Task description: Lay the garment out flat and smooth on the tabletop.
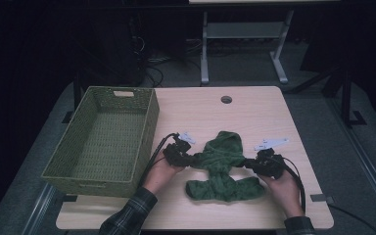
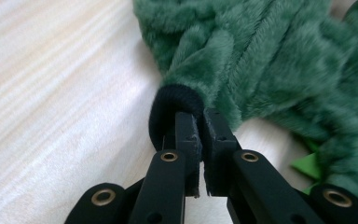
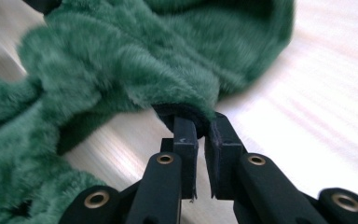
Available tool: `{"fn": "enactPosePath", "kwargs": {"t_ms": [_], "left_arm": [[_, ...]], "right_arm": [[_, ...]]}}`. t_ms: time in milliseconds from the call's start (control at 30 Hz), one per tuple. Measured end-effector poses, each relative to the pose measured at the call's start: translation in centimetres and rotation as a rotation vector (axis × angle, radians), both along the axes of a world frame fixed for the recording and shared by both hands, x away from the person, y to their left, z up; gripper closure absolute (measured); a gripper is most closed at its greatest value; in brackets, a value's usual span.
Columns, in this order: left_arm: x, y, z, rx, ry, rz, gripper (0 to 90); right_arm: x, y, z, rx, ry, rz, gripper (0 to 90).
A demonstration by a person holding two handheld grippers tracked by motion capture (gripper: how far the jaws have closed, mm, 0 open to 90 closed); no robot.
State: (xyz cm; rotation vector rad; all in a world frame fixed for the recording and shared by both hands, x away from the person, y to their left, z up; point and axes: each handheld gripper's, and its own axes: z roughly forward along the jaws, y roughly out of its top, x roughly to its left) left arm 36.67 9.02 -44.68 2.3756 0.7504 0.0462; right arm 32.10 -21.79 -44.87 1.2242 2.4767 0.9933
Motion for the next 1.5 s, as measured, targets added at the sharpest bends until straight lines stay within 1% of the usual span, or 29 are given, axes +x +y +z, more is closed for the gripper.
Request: {"fn": "enactPosePath", "kwargs": {"t_ms": [33,133,233,267,300,333,367,400,433,467,500,533,567,633,700,733,800,867,933,1000,1067,1100,1167,1233,1267,1367,1400,1467,1500], "left_arm": [[0.0,0.0,-0.1,-0.002,0.004,0.002,86.0],[0.0,0.0,-0.2,0.019,0.001,-0.011,85.8],[0.0,-0.1,-0.4,0.016,0.006,-0.01,84.5],[-0.1,-0.2,-0.4,-0.001,0.004,-0.002,83.0],[-0.1,-0.2,-0.3,0.003,0.006,-0.007,78.8],[-0.1,-0.1,-0.1,0.008,0.006,-0.015,74.0],[-0.2,-0.1,0.1,0.001,0.006,-0.011,70.1],[-0.3,-0.1,0.3,-0.007,0.006,-0.014,66.4],[-0.4,0.0,0.8,-0.012,0.006,-0.024,62.7],[-0.5,0.0,1.1,-0.024,0.002,-0.021,59.5],[-0.6,0.1,1.6,-0.037,-0.01,-0.028,58.6],[-0.8,0.1,2.3,-0.061,-0.019,-0.03,57.5],[-0.8,0.2,2.6,-0.073,-0.023,-0.033,56.9],[-0.8,0.2,3.6,-0.095,-0.046,-0.038,56.8],[-0.4,0.1,4.4,-0.097,-0.059,-0.041,56.8],[-0.3,-0.1,4.7,-0.114,-0.066,-0.026,56.8],[0.3,-0.4,5.3,-0.115,-0.082,-0.022,56.8],[0.8,-0.7,5.7,-0.115,-0.089,-0.016,56.8],[1.8,-1.2,5.8,-0.103,-0.092,-0.014,56.8],[2.5,-1.6,5.8,-0.1,-0.092,-0.009,56.8],[3.3,-2.2,5.4,-0.104,-0.088,-0.002,56.8],[3.9,-2.5,5.1,-0.088,-0.084,-0.009,56.8],[4.7,-3.1,4.4,-0.071,-0.078,-0.013,56.8],[5.5,-3.7,3.5,-0.069,-0.068,0.002,56.8],[5.9,-3.8,3.2,-0.056,-0.067,-0.008,56.8],[6.9,-4.2,2.1,-0.066,-0.043,0.001,56.8],[7.0,-4.3,1.8,-0.076,-0.039,0.013,56.8],[7.3,-4.5,1.4,-0.083,-0.025,0.014,56.9],[7.4,-4.5,1.2,-0.062,-0.026,-0.001,56.9]], "right_arm": [[0.0,0.2,-0.3,-0.008,0.018,-0.001,83.0],[0.2,0.4,-0.7,-0.02,0.018,0.008,83.0],[0.2,0.4,-0.7,-0.012,0.024,0.011,81.9],[0.2,0.4,-0.7,-0.01,0.028,0.013,81.1],[0.2,0.4,-0.7,-0.009,0.031,0.018,79.3],[0.1,0.4,-0.6,-0.008,0.022,0.026,76.2],[-0.1,0.4,-0.3,-0.006,0.024,0.024,71.2],[-0.2,0.3,-0.1,0.004,0.02,0.033,67.4],[-0.4,0.3,0.2,0.009,0.021,0.026,64.7],[-0.5,0.1,0.5,0.014,0.009,0.025,62.7],[-0.7,-0.1,0.8,0.025,0.005,0.027,61.3],[-0.9,-0.3,1.1,0.036,0.001,0.026,59.2],[-1.1,-0.6,1.6,0.037,-0.005,0.025,58.4],[-1.5,-0.9,2.4,0.052,-0.021,0.028,57.5],[-1.5,-1.2,3.1,0.065,-0.033,0.027,56.8],[-1.4,-1.4,3.6,0.07,-0.043,0.023,56.5],[-1.1,-1.5,4.1,0.075,-0.054,0.016,56.6],[-0.4,-1.4,4.5,0.068,-0.048,0.008,56.7],[0.3,-1.2,4.6,0.053,-0.05,0.015,56.8],[1.2,-0.9,4.7,0.049,-0.046,0.017,56.9],[2.1,-0.7,4.5,0.043,-0.039,0.015,57.3],[2.5,-0.5,4.4,0.045,-0.034,0.014,57.3],[3.5,-0.3,3.9,0.055,-0.031,0.004,57.8],[4.2,-0.2,3.2,0.062,-0.018,-0.004,57.8],[4.5,-0.1,2.9,0.058,-0.013,-0.01,57.8],[5.1,0.0,2.0,0.059,0.0,-0.024,57.8],[5.2,0.0,1.9,0.057,-0.001,-0.033,57.8],[5.6,0.0,1.6,0.056,-0.006,-0.045,57.8],[5.7,-0.1,1.4,0.057,-0.005,-0.054,57.8]]}}
